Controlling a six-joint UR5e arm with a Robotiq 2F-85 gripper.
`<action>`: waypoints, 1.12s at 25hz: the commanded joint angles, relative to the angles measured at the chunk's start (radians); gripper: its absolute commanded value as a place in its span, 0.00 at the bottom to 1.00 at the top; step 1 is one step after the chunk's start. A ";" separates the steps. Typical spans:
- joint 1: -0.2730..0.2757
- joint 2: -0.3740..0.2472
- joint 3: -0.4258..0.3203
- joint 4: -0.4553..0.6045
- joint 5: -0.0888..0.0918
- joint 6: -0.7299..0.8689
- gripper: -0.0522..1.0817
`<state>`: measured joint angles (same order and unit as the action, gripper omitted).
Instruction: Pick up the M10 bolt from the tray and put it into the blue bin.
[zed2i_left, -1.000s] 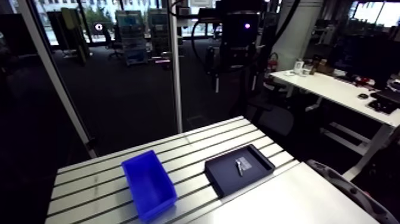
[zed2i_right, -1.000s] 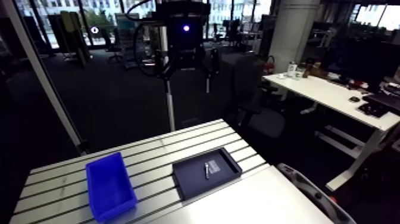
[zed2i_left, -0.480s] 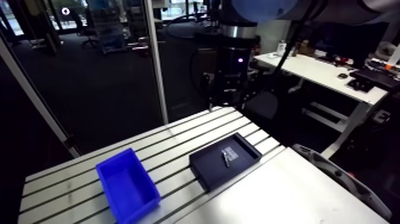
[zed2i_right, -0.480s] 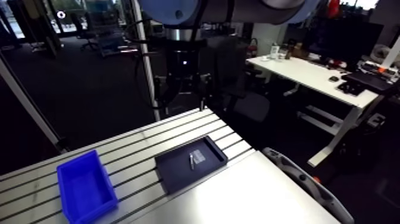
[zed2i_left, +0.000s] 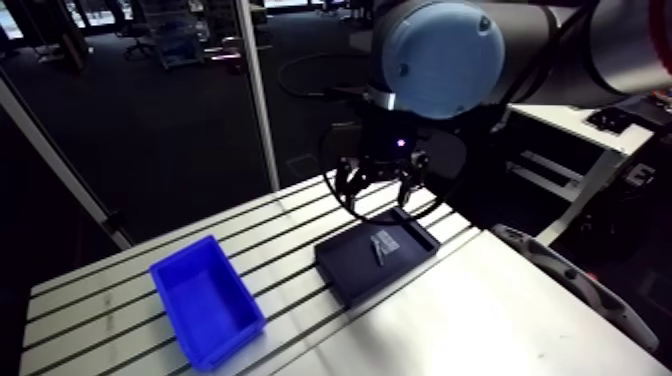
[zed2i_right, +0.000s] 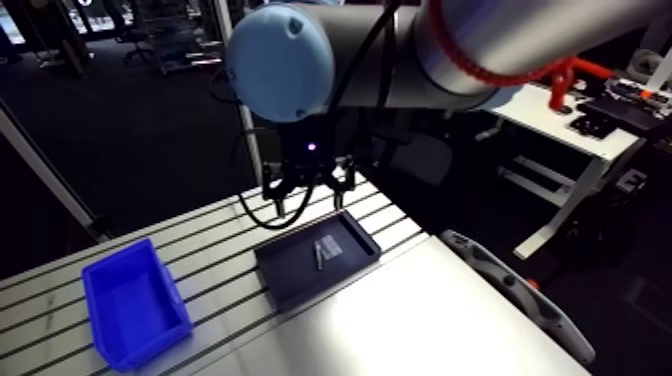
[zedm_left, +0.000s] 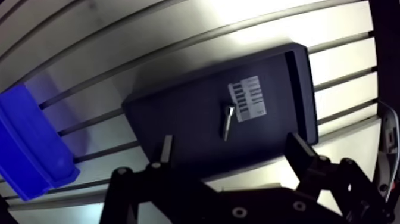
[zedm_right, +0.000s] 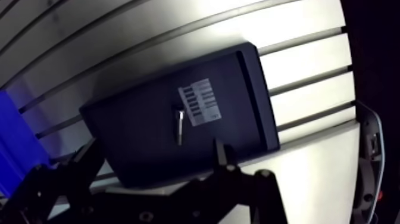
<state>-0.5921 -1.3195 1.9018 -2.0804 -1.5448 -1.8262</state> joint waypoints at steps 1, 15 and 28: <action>0.000 -0.020 0.007 0.045 -0.031 0.003 0.06; 0.001 0.015 0.076 -0.022 -0.037 0.020 0.06; 0.001 0.032 0.113 -0.093 -0.084 0.069 0.06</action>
<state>-0.5908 -1.2953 2.0051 -2.1470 -1.6013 -1.7688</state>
